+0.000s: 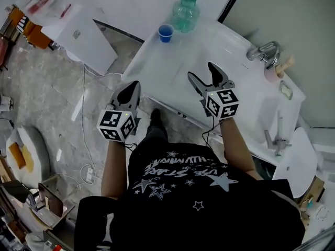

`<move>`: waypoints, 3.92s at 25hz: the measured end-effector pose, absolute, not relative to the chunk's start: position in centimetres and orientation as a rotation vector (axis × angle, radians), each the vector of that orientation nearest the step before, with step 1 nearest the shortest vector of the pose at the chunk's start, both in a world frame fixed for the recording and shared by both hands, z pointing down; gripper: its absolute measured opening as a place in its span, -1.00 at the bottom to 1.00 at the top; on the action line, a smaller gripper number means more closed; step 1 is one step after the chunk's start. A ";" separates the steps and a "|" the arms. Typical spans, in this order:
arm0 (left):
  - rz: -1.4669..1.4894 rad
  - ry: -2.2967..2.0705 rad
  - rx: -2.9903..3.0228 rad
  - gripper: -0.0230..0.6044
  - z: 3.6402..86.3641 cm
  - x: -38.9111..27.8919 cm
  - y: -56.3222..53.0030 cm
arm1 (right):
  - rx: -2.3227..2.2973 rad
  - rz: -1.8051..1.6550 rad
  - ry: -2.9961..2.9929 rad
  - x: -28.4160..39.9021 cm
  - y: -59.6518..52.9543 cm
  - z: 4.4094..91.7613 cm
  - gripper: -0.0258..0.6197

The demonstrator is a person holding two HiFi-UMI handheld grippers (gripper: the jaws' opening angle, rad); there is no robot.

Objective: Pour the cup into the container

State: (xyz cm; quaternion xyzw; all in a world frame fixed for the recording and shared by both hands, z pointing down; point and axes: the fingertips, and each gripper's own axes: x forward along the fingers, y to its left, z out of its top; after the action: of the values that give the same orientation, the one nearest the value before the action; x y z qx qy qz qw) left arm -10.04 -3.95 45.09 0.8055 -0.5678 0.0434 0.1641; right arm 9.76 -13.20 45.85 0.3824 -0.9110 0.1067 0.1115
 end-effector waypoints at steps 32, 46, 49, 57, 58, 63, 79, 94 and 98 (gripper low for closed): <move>0.222 -1.367 2.334 -0.89 49.4 -18.2 -23.5 | 0.850 0.229 -2.454 -3.7 -29.7 56.6 0.28; 0.237 -1.383 2.281 -0.89 51.1 -19.7 -24.3 | 0.814 0.227 -2.516 -6.8 -32.1 57.8 0.23; 0.236 -1.381 2.282 -0.89 51.2 -19.6 -24.4 | 0.834 0.220 -2.510 -6.9 -32.4 58.0 0.12; 0.236 -1.373 2.292 -0.89 51.0 -19.1 -24.2 | 0.867 0.209 -2.533 -6.6 -32.4 56.7 0.00; 0.237 -1.373 2.293 -0.89 50.9 -19.0 -24.1 | 0.875 0.209 -2.541 -6.6 -32.3 56.2 0.00; 0.222 -1.371 2.312 -0.89 50.1 -18.5 -23.9 | 0.893 0.235 -2.580 -5.7 -31.5 53.3 0.00; 0.157 -1.356 2.464 -0.89 43.5 -13.6 -22.9 | 1.022 0.235 -2.576 2.6 -29.9 41.6 -0.02; 0.128 -1.363 2.523 -0.89 37.9 -12.1 -25.0 | 1.115 0.234 -2.440 7.3 -35.1 35.2 -0.02; 0.120 -1.365 2.530 -0.89 37.2 -12.5 -25.8 | 1.118 0.145 -2.362 7.7 -37.5 34.4 -0.02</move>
State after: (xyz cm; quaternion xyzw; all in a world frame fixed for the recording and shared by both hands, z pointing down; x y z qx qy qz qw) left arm -12.47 -25.83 37.17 0.8716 -0.4704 0.0412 0.1318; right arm 7.68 -37.47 34.39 0.4124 -0.8717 0.0537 0.2592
